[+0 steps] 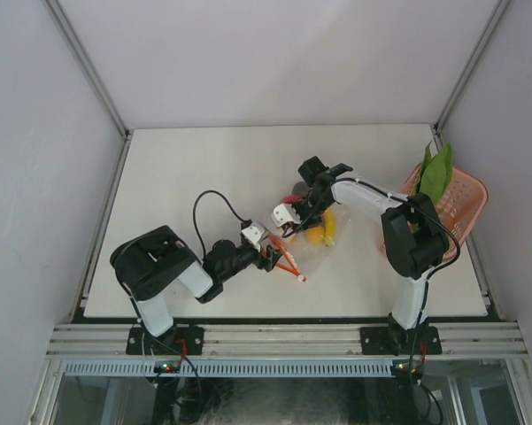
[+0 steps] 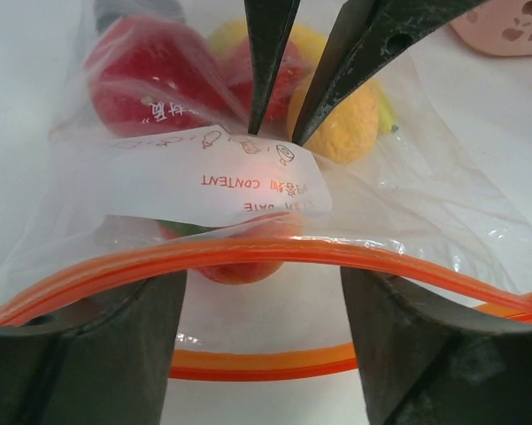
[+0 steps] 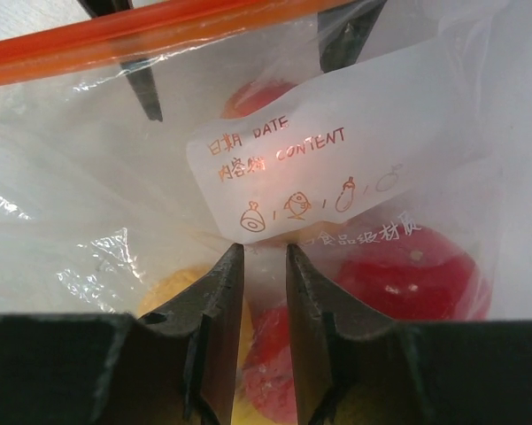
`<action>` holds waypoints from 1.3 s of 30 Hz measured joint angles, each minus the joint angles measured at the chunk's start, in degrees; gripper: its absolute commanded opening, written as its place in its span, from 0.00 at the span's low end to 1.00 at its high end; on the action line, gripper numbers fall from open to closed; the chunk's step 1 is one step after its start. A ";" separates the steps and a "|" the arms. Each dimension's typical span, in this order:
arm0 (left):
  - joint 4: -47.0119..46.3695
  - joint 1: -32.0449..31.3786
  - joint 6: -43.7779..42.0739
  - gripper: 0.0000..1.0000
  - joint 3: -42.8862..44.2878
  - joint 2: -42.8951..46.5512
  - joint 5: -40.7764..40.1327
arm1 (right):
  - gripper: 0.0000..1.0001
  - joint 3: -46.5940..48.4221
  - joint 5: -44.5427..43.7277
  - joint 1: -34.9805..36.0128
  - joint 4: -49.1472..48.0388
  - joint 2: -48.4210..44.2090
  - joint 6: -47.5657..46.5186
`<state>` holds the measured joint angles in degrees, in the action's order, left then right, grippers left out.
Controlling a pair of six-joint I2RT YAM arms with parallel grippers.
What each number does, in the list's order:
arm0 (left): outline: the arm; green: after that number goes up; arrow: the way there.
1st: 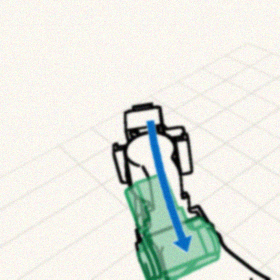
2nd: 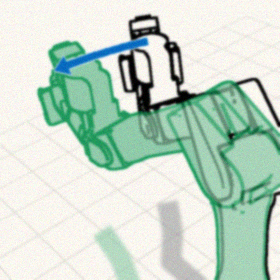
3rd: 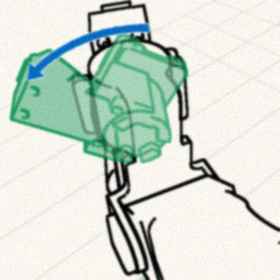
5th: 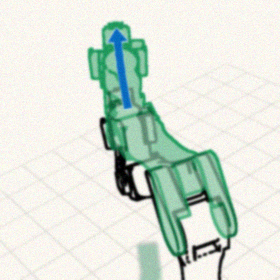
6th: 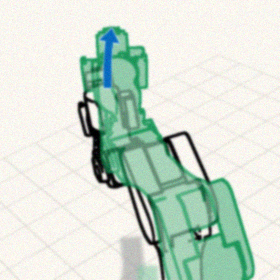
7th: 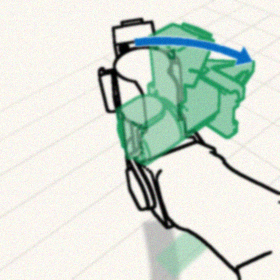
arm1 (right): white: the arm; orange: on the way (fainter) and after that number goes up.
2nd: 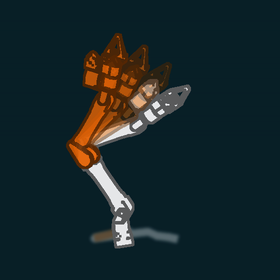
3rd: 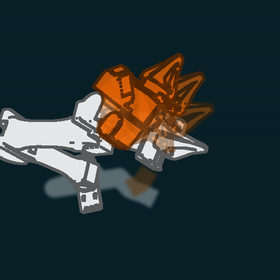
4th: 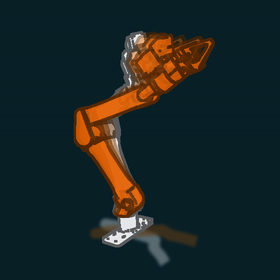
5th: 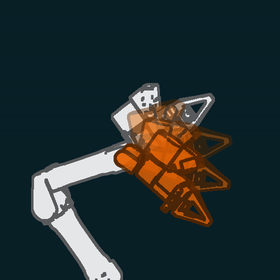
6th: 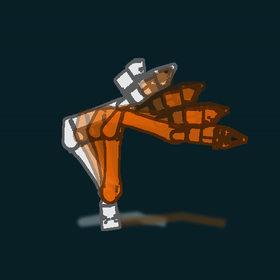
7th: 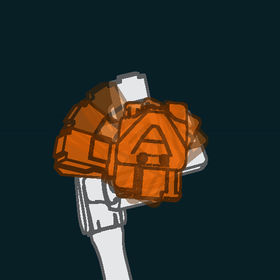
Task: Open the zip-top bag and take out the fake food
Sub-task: Pick up the fake fruit from the zipper food storage bag.
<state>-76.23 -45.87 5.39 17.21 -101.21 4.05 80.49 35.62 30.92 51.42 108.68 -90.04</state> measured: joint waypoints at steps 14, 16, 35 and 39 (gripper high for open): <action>-0.13 -1.01 -4.57 0.88 2.86 -4.28 -2.69 | 0.20 0.11 5.11 0.09 1.20 0.15 1.90; -0.15 -0.98 -5.01 0.86 3.52 -4.94 -3.28 | 0.20 0.15 5.38 0.28 1.38 0.26 2.16; -0.76 -0.83 -7.56 0.74 8.31 -9.46 -5.27 | 0.31 1.70 9.68 -1.95 2.89 1.03 5.35; -0.76 -0.90 -8.04 0.70 8.31 -9.46 -4.74 | 0.33 1.68 10.67 -4.74 1.38 -0.17 6.58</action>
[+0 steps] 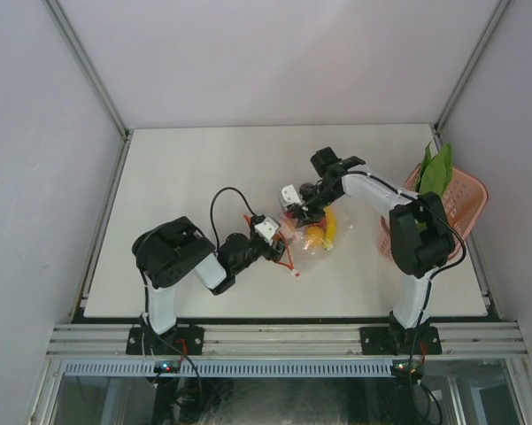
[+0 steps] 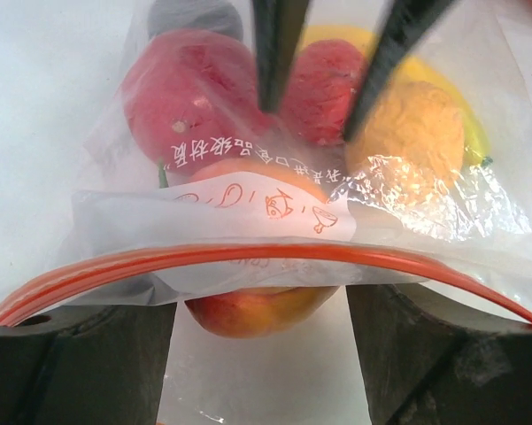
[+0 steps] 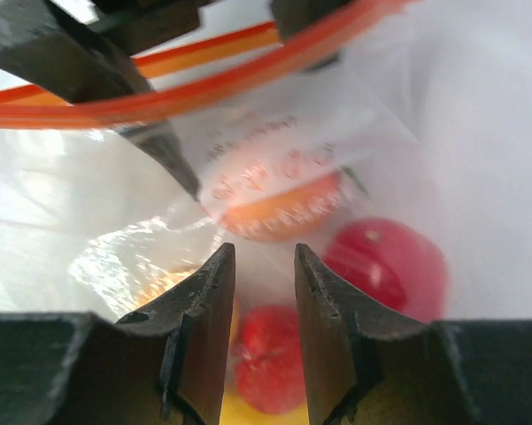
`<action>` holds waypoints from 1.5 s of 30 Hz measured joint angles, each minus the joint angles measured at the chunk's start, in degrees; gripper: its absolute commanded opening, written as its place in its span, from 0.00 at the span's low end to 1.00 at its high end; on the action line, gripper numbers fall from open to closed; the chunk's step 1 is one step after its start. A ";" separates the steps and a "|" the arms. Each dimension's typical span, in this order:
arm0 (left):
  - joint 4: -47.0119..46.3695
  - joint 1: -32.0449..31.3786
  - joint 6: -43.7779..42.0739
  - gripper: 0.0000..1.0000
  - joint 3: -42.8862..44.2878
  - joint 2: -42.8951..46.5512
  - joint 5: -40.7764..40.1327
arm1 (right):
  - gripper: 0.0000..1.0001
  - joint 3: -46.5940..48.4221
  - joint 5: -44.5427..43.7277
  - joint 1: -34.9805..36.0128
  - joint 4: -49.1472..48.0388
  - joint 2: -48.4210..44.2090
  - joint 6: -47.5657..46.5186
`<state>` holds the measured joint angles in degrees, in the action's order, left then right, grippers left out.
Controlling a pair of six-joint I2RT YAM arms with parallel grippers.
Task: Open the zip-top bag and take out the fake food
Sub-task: Pick up the fake fruit from the zipper food storage bag.
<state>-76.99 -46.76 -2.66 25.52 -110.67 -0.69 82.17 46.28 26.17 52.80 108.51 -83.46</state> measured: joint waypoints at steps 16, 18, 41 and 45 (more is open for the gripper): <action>0.00 0.00 -0.59 0.73 0.00 -0.02 2.91 | 0.22 -2.93 -4.37 1.68 -17.18 -0.07 13.31; 0.07 0.00 -0.57 0.73 0.00 -0.02 2.91 | 0.21 -2.93 -4.22 2.10 -16.94 0.61 12.68; 0.98 -0.09 -0.83 0.30 -1.53 1.81 4.35 | 0.15 -1.16 -0.87 1.81 -9.11 1.77 3.37; 1.25 -0.09 0.15 0.27 -4.72 5.29 4.28 | 0.16 -1.16 -0.61 1.95 -8.20 1.77 4.46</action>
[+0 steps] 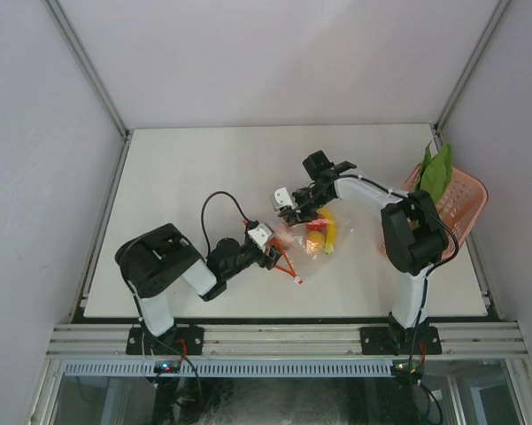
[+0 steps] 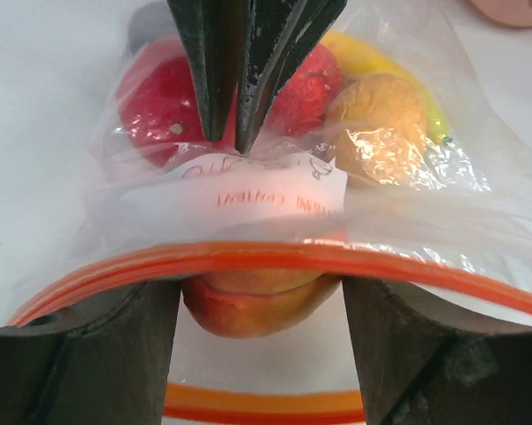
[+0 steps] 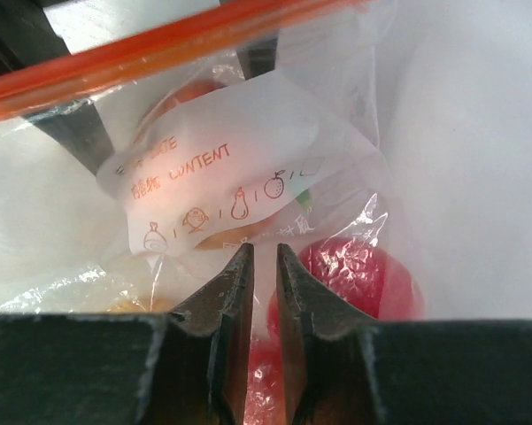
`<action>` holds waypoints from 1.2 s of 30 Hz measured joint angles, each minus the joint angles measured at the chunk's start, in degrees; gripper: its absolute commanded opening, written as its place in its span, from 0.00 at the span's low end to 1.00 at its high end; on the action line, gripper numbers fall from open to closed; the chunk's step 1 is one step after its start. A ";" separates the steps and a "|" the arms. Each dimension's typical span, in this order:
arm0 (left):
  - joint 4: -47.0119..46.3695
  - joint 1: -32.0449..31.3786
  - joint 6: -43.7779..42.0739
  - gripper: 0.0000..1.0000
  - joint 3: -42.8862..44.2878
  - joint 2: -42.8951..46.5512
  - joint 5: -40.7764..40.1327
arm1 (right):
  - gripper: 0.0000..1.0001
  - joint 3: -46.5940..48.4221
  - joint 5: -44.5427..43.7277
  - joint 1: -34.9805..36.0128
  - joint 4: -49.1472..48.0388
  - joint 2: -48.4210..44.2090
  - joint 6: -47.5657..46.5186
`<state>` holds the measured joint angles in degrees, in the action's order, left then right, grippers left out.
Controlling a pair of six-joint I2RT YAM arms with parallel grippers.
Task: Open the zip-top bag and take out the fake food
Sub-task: Pick up the fake fruit from the zipper food storage bag.
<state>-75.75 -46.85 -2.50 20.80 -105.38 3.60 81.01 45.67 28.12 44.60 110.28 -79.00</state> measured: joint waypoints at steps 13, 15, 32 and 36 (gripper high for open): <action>12.02 0.00 11.56 0.19 -5.05 17.42 1.25 | 0.17 -0.90 -0.28 -1.03 -0.74 0.00 3.45; 17.55 0.00 13.86 0.18 -4.98 20.81 1.62 | 0.17 -1.05 -0.35 -1.05 -1.07 0.00 3.78; 59.87 0.92 28.22 0.16 -0.81 41.99 3.08 | 0.17 -2.36 -0.39 -1.62 -1.05 -2.36 4.61; 62.77 1.84 30.58 0.16 -0.81 46.40 3.32 | 0.17 -2.75 -0.02 -2.16 -0.94 -3.26 4.61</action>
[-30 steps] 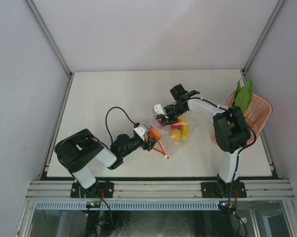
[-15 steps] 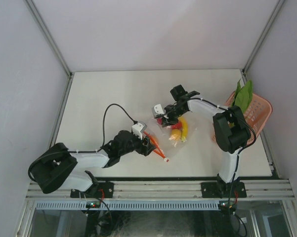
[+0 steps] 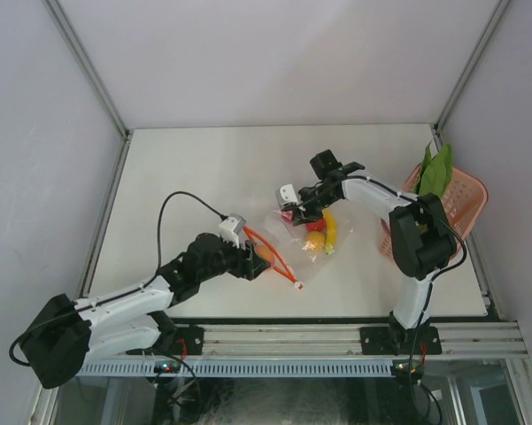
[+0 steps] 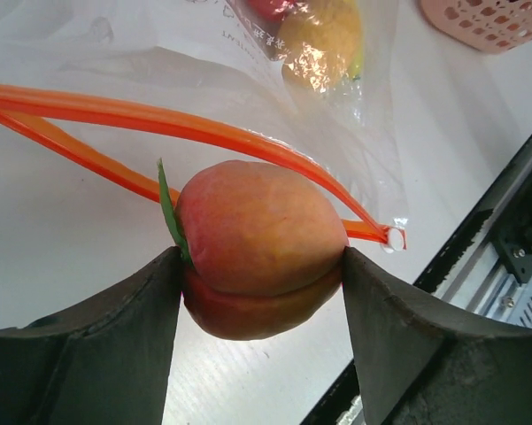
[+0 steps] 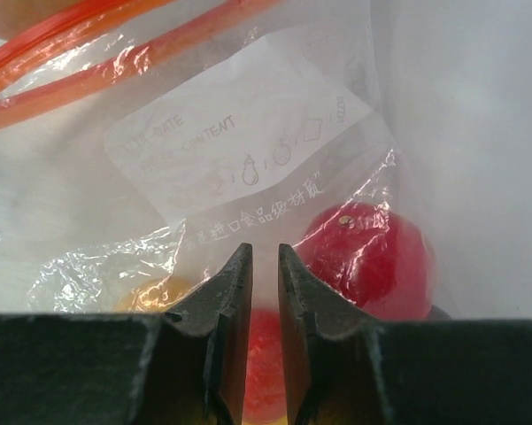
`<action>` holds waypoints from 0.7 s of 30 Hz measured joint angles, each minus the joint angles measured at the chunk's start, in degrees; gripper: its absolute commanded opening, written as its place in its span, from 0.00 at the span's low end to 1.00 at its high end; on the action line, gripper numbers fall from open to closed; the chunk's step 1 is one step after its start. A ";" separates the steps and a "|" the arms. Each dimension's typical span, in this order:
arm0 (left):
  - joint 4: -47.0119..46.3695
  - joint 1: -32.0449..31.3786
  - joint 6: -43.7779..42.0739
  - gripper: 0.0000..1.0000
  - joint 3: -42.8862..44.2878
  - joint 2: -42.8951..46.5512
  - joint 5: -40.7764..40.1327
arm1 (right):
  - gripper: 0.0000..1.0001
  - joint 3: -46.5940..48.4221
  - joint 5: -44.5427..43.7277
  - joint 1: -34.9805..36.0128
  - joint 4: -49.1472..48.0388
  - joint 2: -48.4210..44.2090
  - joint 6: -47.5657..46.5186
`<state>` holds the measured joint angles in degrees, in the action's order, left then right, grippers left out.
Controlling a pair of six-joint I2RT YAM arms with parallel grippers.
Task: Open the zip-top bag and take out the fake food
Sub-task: Pick up the fake fruit from the zipper food storage bag.
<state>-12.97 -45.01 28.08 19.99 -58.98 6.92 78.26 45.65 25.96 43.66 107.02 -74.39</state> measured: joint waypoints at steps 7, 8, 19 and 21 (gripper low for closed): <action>4.63 0.81 2.84 0.16 0.00 6.08 1.95 | 0.18 -1.36 2.45 -1.36 1.05 -2.99 -0.15; 5.35 0.96 3.02 0.16 0.00 7.17 2.40 | 0.18 -1.38 2.75 -1.55 1.20 -3.61 -0.17; 7.39 4.24 7.45 0.16 -0.04 15.08 9.01 | 0.40 -3.13 8.59 -2.12 4.22 -11.98 -2.80; 4.59 5.09 9.79 0.16 -0.28 15.04 11.52 | 0.49 -4.52 9.94 -2.10 4.46 -15.04 -2.93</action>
<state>-8.38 -39.92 37.87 19.70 -43.94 18.44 73.73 55.59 23.86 48.12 91.98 -77.32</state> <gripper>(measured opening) 0.709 0.381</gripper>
